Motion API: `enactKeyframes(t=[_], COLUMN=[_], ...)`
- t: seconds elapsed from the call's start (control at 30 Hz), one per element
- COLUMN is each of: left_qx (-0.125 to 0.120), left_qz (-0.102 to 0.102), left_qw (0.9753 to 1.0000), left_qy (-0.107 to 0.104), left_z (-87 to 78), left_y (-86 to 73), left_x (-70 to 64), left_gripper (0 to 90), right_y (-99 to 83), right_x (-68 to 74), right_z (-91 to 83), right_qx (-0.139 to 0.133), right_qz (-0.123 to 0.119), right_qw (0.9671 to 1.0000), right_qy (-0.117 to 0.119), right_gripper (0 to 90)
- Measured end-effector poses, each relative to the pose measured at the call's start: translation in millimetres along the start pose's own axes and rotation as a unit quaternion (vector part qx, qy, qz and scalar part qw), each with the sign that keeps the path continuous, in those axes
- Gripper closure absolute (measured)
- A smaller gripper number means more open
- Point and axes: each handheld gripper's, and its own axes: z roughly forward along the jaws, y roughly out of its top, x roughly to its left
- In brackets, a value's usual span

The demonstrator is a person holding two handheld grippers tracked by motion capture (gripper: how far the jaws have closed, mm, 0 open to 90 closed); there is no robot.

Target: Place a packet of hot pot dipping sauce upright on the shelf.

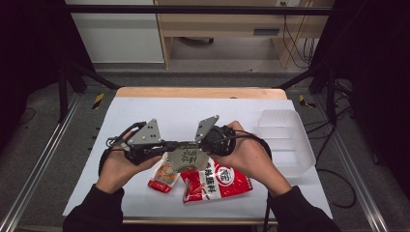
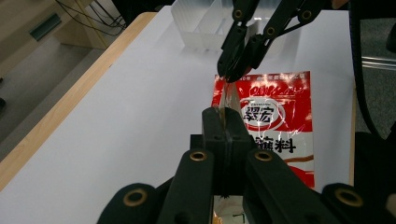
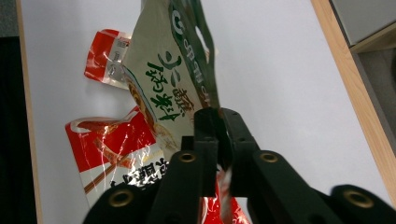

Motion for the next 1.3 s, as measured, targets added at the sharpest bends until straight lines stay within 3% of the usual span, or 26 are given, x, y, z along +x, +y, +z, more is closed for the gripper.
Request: enactKeyframes(t=[0.3,0.43,0.47,0.5,0.57,0.63,0.7,0.8,0.9,0.97,1.0,1.03,1.1,1.17,1.3], left_qx=[-0.016,-0.023,-0.026,-0.034,-0.039,-0.043,-0.040,-0.036,-0.028,-0.004,-0.004,0.007,0.006,0.008,0.003], left_qz=[-0.019,-0.026,-0.031,-0.043,-0.049,-0.054,-0.061,-0.068,-0.087,-0.099,-0.099,-0.110,-0.117,-0.135,-0.155], left_qw=[0.9997,0.9994,0.9991,0.9984,0.9979,0.9971,0.9957,0.9950,0.9929,0.9915,0.9915,0.9899,0.9884,0.9841,0.9795], left_qy=[-0.001,0.002,0.007,0.013,0.016,0.031,0.057,0.063,0.076,0.084,0.084,0.089,0.096,0.115,0.129], left_z=[5.2,11.1,13.3,15.5,16.3,17.3,18.3,18.0,19.2,23.7,23.7,25.2,24.6,21.0,15.2], left_y=[-5.5,-7.8,-8.8,-10.3,-11.3,-13.7,-22.1,-31.3,-50.0,-73.2,-73.2,-87.8,-94.2,-108.9,-125.1], left_x=[2.8,1.7,2.0,2.5,2.8,2.0,-0.6,-0.9,-1.5,-2.8,-2.8,-2.1,-1.6,3.1,8.6], left_gripper=[90.0,81.4,73.3,56.5,51.6,35.2,28.8,21.6,17.2,13.5,12.9,12.4,11.6,9.4,7.5], right_y=[6.1,6.6,6.7,5.8,5.4,1.4,-2.1,-5.2,-8.3,-11.5,-12.9,-14.7,-18.8,-23.1,-29.0], right_x=[-7.1,-11.2,-12.6,-17.1,-18.5,-27.9,-35.2,-42.0,-50.1,-57.9,-60.1,-62.1,-66.1,-70.4,-76.0], right_z=[-5.1,-7.1,-8.5,-12.2,-13.6,-19.6,-24.7,-30.2,-38.3,-47.1,-50.0,-53.0,-59.4,-66.1,-76.0], right_qx=[0.017,0.030,0.036,0.042,0.045,0.047,0.043,0.038,0.038,0.041,0.041,0.041,0.041,0.037,0.031], right_qz=[-0.004,-0.008,-0.007,-0.007,-0.003,-0.001,0.005,0.011,0.016,0.016,0.016,0.018,0.018,0.021,0.029], right_qw=[0.9998,0.9994,0.9992,0.9991,0.9990,0.9988,0.9989,0.9989,0.9983,0.9972,0.9968,0.9965,0.9958,0.9950,0.9937], right_qy=[0.012,0.014,0.013,0.004,0.001,-0.012,-0.020,-0.025,-0.041,-0.061,-0.066,-0.071,-0.080,-0.090,-0.103], right_gripper=[90.0,90.0,90.0,90.0,90.0,90.0,90.0,90.0,90.0,90.0,90.0,90.0,90.0,90.0,90.0])
